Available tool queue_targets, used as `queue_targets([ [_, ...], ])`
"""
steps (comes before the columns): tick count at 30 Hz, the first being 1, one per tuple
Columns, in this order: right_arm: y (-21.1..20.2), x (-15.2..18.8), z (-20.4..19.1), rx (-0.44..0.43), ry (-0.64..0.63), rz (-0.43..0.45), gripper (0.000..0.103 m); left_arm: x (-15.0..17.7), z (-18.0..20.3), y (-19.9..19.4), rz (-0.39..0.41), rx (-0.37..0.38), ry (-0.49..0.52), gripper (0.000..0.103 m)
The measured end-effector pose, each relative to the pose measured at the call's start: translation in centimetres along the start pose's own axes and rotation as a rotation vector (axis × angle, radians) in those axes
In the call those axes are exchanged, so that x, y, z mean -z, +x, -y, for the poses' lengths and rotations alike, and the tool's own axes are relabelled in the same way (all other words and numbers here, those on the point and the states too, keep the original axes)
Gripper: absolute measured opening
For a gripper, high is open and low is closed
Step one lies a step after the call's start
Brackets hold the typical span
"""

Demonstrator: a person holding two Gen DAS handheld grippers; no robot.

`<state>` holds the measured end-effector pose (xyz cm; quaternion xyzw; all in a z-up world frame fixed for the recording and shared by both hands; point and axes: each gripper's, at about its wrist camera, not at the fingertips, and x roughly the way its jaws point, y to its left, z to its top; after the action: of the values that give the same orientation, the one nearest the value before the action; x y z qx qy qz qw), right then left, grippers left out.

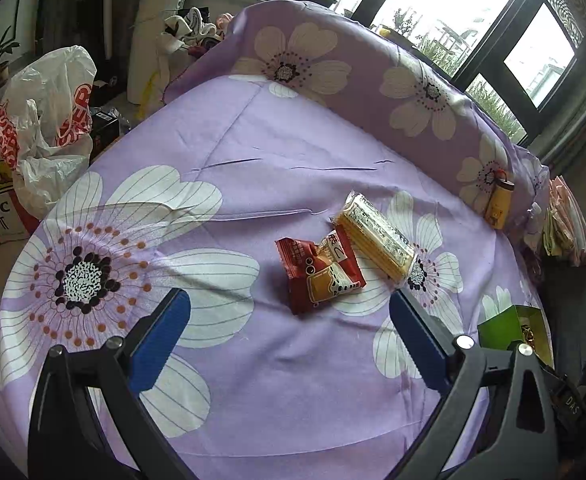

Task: Organize snacks
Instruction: 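Move the right tool back over the red-and-white packet, then close the right gripper on the red-and-white packet and lift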

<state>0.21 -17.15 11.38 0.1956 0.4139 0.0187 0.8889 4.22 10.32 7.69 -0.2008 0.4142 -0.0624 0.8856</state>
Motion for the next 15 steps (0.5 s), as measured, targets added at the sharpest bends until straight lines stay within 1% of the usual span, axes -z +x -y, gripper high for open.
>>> queue_targets([
  [3,0.2,-0.6,-0.5,-0.017,-0.008,-0.016,0.088,-0.8,0.3,0.4,-0.009,0.016,0.007,0.098],
  [5,0.5,-1.6,-1.4,-0.052,-0.015,-0.033,0.088,-1.2,0.8,0.7,-0.007,0.039,0.032,0.098],
  [7,0.9,-2.7,-2.3,-0.097,-0.007,-0.053,0.088,-1.4,0.9,1.2,-0.018,0.043,0.043,0.097],
  [10,2.6,-3.7,-4.0,-0.154,-0.019,-0.103,0.088,-1.4,0.5,2.8,-0.060,0.012,0.029,0.093],
  [11,3.3,-3.9,-4.7,-0.159,-0.034,-0.119,0.088,-1.4,0.3,3.3,-0.076,0.009,0.022,0.090],
  [13,5.1,-4.0,-6.2,-0.159,-0.068,-0.151,0.088,-1.5,0.1,4.3,-0.112,-0.008,0.003,0.088],
  [15,7.1,-4.1,-7.7,-0.171,-0.099,-0.204,0.088,-1.3,0.0,5.4,-0.151,-0.023,0.003,0.087],
])
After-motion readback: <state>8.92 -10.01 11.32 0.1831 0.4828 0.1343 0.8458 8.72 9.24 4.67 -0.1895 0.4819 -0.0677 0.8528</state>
